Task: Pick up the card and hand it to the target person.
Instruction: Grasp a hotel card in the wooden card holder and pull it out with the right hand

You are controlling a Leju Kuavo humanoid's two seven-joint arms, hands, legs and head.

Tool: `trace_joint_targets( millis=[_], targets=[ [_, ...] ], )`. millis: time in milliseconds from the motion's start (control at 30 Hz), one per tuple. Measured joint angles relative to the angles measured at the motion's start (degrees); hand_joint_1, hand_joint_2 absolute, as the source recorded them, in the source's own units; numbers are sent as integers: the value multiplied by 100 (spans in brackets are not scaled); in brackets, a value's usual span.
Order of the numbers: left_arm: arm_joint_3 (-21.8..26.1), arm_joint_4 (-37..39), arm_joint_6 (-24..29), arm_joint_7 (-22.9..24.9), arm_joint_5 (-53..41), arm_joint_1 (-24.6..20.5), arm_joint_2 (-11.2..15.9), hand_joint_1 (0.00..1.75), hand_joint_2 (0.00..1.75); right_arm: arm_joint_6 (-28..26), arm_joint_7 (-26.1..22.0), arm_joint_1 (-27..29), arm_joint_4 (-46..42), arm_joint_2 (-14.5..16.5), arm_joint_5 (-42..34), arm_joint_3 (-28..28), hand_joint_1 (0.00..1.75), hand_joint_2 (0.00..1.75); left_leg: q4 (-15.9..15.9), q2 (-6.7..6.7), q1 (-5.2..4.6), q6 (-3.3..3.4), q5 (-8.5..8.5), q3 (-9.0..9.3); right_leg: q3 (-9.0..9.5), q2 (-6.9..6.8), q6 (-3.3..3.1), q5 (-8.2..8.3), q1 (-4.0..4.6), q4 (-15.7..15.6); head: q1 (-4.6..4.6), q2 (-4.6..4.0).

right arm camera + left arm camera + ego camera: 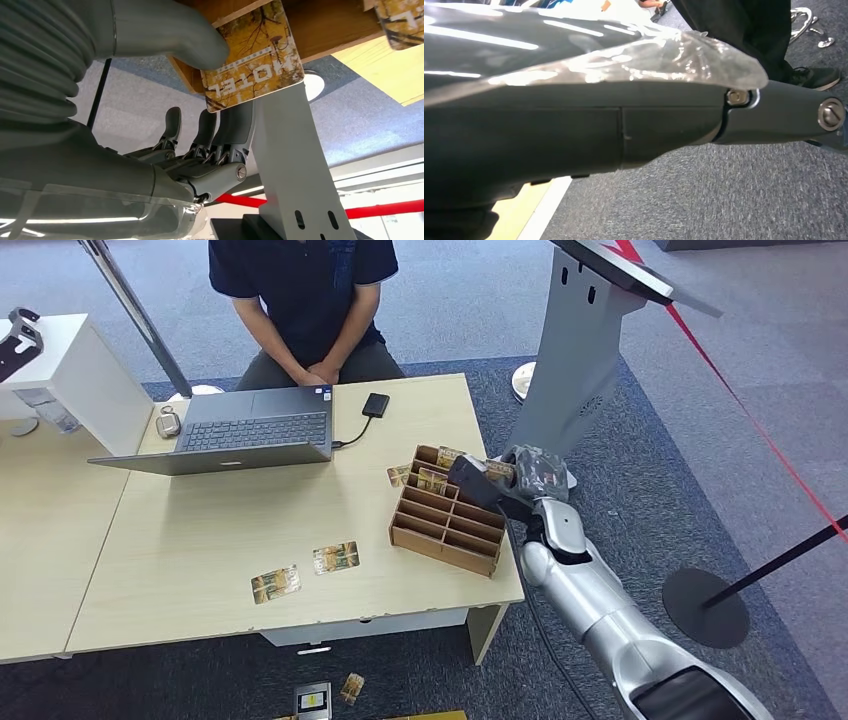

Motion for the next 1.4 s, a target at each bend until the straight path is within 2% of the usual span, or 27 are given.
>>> trace_joint_targets(
  millis=[567, 733, 933, 1400],
  targets=[
    [0, 0, 1, -2, 48, 11, 0, 0, 0, -44, -90, 0, -73, 49, -251, 34, 86, 175, 0, 0, 0, 0, 0, -2, -2, 0, 0, 0, 0, 0, 1, 0],
    [0, 0, 0, -2, 44, 12, 0, 0, 0, -46, -74, 4, -145, 46, -307, 40, 97, 175, 0, 0, 0, 0, 0, -3, -3, 0, 0, 0, 0, 0, 0, 0],
    [-2, 0, 0, -1, 44, 13, 2, 0, 0, -44, -72, 3, -200, 46, -315, 50, 125, 175, 0, 0, 0, 0, -1, -4, -5, 0, 0, 0, 0, 0, -1, 0],
    [-2, 0, 11, -3, 46, 20, 1, 0, 0, -55, -99, 0, -203, 73, -344, 72, 137, 175, 0, 0, 0, 0, 0, -3, -3, 0, 0, 0, 0, 0, -1, 0]
  ],
)
